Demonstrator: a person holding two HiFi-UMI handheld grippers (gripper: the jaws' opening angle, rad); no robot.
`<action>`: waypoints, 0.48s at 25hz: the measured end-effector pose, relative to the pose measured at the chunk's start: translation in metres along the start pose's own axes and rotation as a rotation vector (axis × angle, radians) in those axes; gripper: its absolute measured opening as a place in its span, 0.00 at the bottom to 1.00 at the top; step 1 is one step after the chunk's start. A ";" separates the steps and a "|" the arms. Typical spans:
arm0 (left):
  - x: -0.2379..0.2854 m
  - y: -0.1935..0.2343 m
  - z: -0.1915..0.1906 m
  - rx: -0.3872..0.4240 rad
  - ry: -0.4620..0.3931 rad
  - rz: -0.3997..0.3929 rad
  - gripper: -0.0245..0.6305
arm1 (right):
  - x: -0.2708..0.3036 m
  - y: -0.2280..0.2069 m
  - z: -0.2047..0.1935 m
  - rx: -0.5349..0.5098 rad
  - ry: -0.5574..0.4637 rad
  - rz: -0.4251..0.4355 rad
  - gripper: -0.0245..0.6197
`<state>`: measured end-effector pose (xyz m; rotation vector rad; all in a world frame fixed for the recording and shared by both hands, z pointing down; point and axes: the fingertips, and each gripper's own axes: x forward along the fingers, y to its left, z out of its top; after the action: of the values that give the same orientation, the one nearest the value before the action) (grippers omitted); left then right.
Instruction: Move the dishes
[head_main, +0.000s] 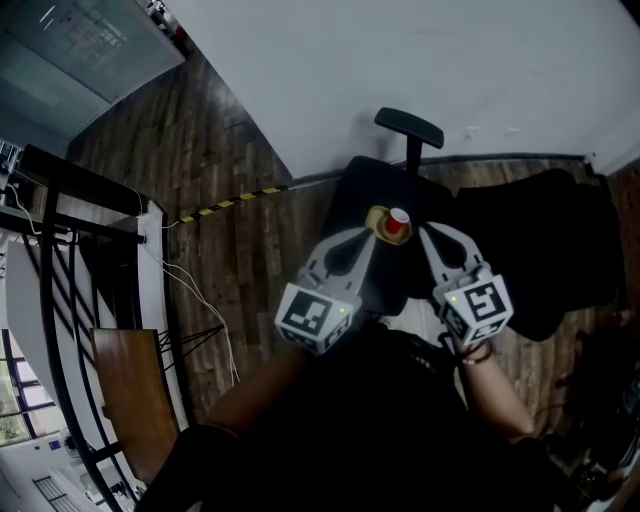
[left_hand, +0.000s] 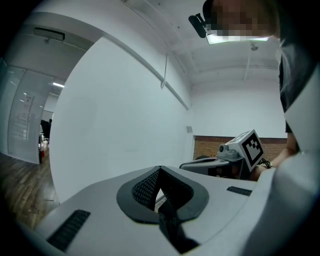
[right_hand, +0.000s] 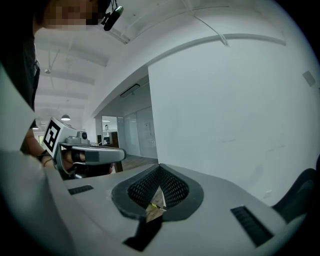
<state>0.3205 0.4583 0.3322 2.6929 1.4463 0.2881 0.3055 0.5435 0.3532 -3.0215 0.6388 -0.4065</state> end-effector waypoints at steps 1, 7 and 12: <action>0.009 -0.003 0.001 -0.002 0.004 0.000 0.03 | -0.002 -0.008 0.000 0.001 0.002 0.004 0.05; 0.040 -0.012 -0.003 -0.006 0.026 -0.032 0.03 | -0.011 -0.037 -0.013 0.035 0.023 -0.013 0.05; 0.060 -0.006 -0.009 -0.019 0.057 -0.055 0.03 | -0.006 -0.059 -0.024 0.097 0.052 -0.052 0.05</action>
<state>0.3460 0.5118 0.3476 2.6461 1.5217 0.3756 0.3171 0.6008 0.3798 -2.9496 0.5284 -0.5035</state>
